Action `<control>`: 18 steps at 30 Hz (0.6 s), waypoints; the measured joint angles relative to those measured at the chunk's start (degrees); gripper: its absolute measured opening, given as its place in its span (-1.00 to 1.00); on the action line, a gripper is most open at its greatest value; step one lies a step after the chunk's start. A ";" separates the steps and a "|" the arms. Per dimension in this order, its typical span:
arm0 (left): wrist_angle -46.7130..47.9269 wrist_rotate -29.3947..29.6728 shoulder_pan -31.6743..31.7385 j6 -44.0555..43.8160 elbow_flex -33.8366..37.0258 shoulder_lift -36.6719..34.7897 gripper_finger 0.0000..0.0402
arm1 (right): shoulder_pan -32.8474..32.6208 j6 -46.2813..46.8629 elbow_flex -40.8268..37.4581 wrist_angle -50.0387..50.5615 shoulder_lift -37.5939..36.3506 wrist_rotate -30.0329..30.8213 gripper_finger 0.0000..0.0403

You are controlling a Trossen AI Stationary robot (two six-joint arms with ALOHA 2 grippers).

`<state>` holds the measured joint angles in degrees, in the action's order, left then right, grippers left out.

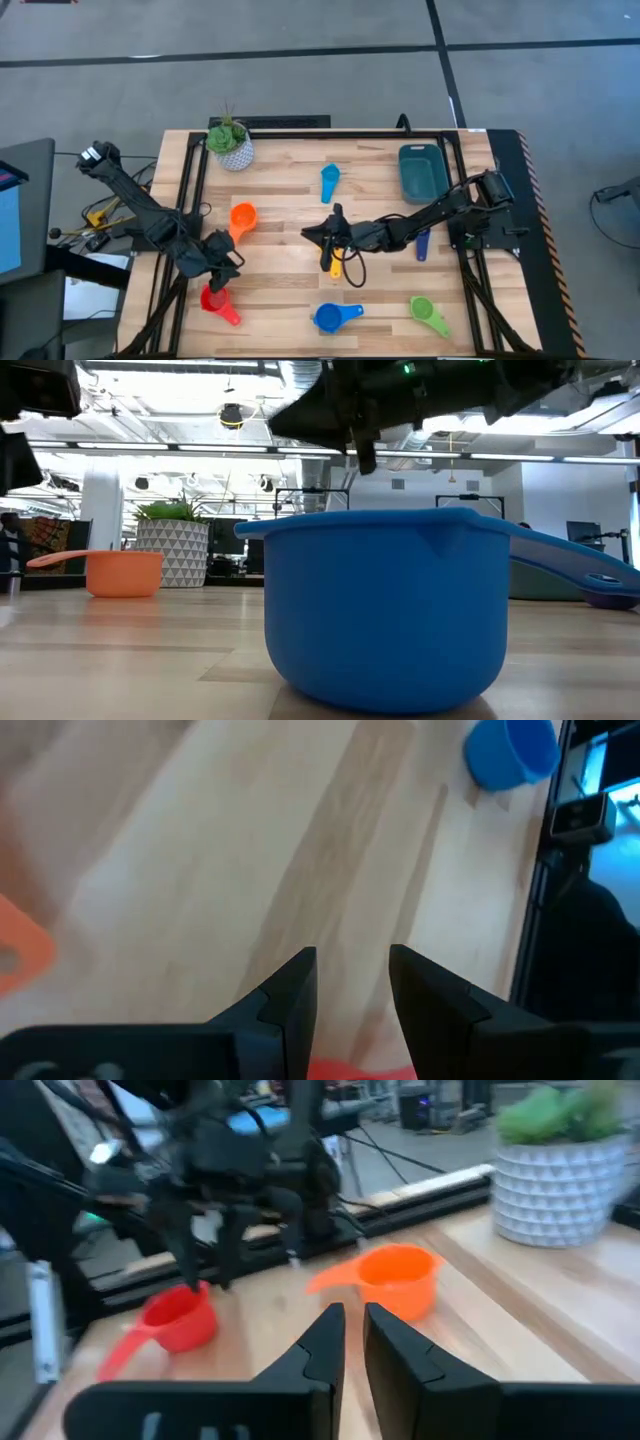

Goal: Nest measuring cups in basket
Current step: Stack the red measuring cup into the orange measuring cup

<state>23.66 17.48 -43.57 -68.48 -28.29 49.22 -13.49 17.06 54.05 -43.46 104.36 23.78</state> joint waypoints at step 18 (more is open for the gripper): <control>19.83 -2.56 -1.59 1.48 -16.90 9.20 -0.77 | 1.33 3.96 5.70 8.41 0.02 -0.91 -0.03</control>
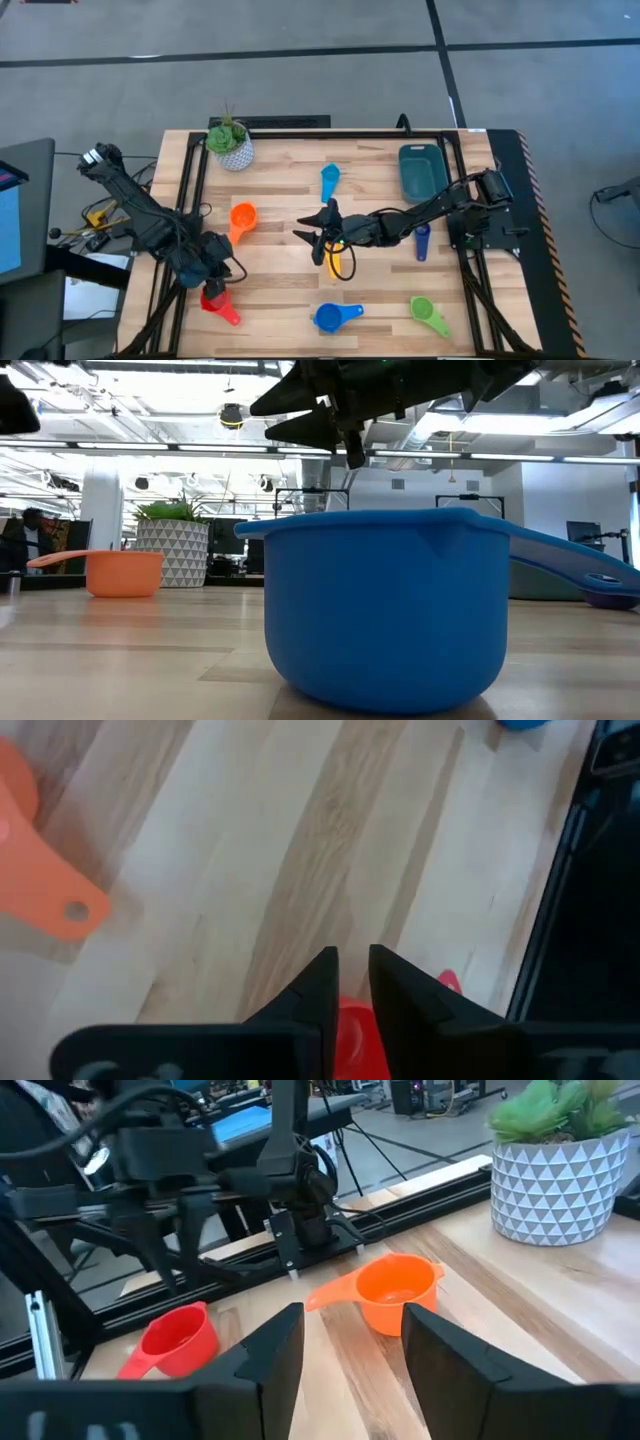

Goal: Nest measuring cups in basket
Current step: Stack the red measuring cup into the orange measuring cup

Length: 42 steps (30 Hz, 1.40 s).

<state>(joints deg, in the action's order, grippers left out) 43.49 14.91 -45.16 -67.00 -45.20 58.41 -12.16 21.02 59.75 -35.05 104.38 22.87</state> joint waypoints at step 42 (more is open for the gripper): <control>15.09 0.51 -9.01 -17.01 -1.22 12.22 -0.05 | -0.94 1.13 32.73 17.76 25.22 -9.79 -0.16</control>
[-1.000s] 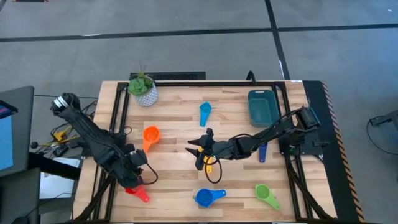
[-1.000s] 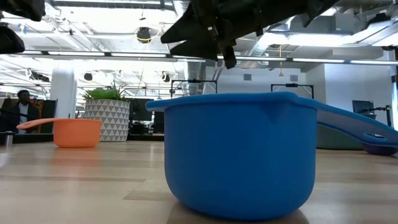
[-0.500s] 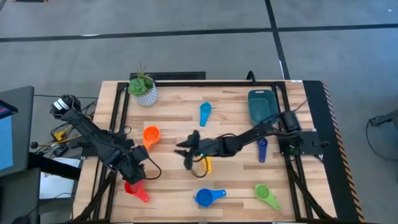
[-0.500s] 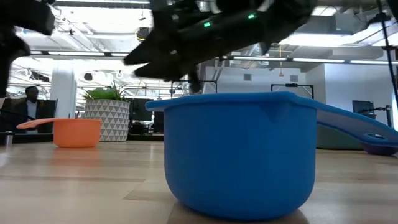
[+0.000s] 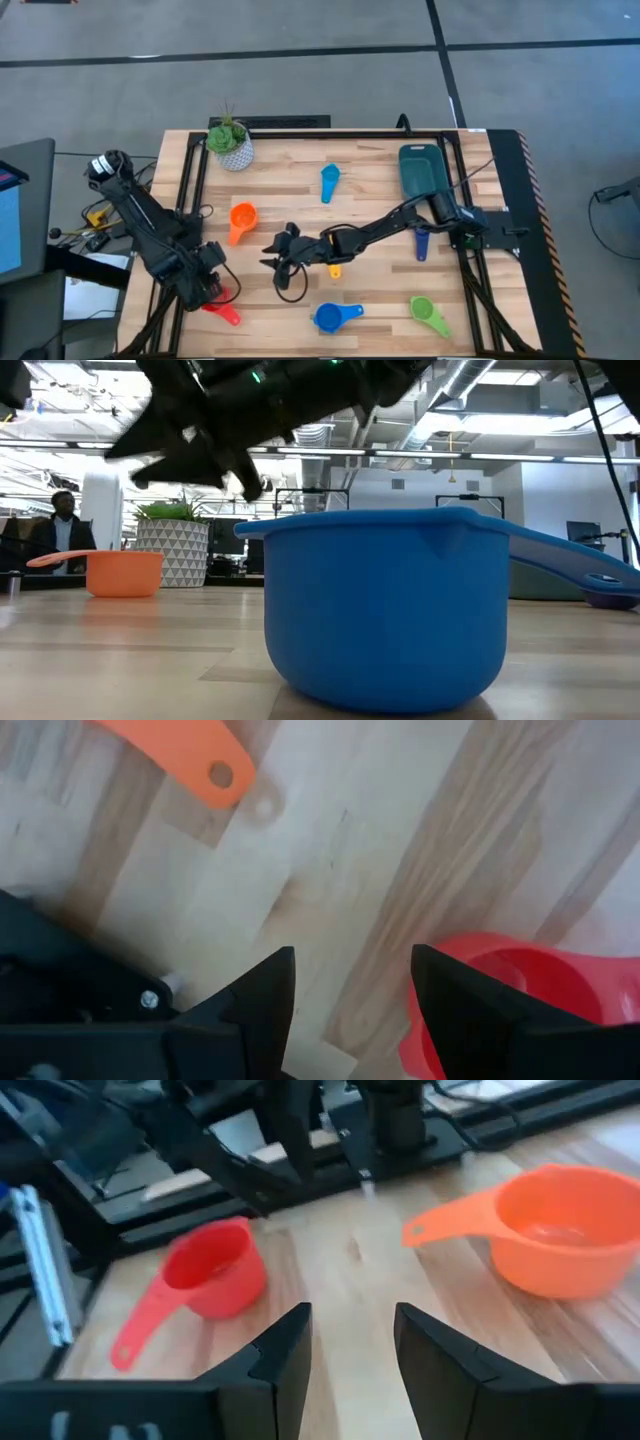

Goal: Nest measuring cups in basket
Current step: Stack the red measuring cup into the orange measuring cup

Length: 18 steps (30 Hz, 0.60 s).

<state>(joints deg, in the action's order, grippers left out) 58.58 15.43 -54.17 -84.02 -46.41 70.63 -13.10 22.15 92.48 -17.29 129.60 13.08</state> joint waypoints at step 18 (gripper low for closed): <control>0.36 -3.58 -6.21 -8.32 0.00 0.00 -0.05 | 0.52 2.91 1.85 -3.91 1.10 -2.77 -0.14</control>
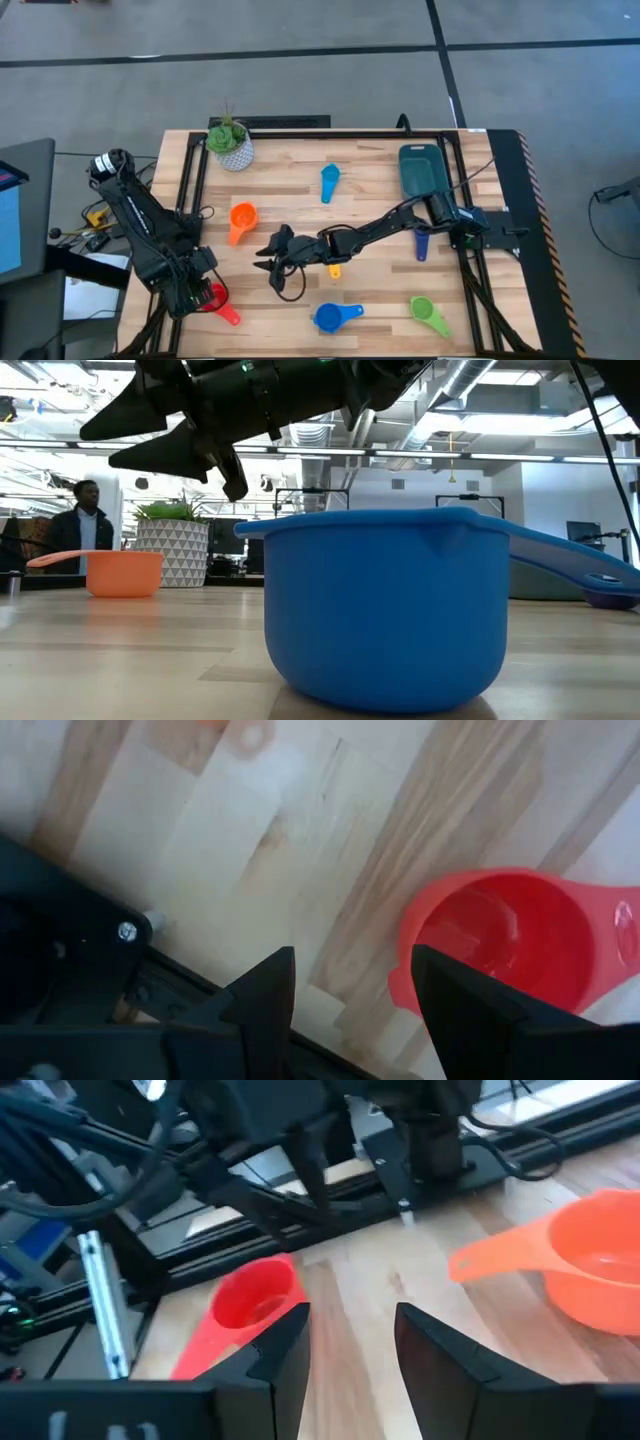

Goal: Nest measuring cups in basket
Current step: Stack the red measuring cup into the orange measuring cup

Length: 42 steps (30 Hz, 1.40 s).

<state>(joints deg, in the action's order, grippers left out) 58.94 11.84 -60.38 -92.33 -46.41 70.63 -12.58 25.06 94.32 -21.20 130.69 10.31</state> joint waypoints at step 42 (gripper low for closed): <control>-12.36 1.76 0.37 10.26 3.53 8.24 -0.62 | -5.99 -11.79 0.07 21.53 -11.62 -4.60 -0.25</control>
<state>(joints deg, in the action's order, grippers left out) 46.57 13.60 -60.01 -82.07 -42.89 78.87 -18.56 13.26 94.39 0.33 119.07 5.70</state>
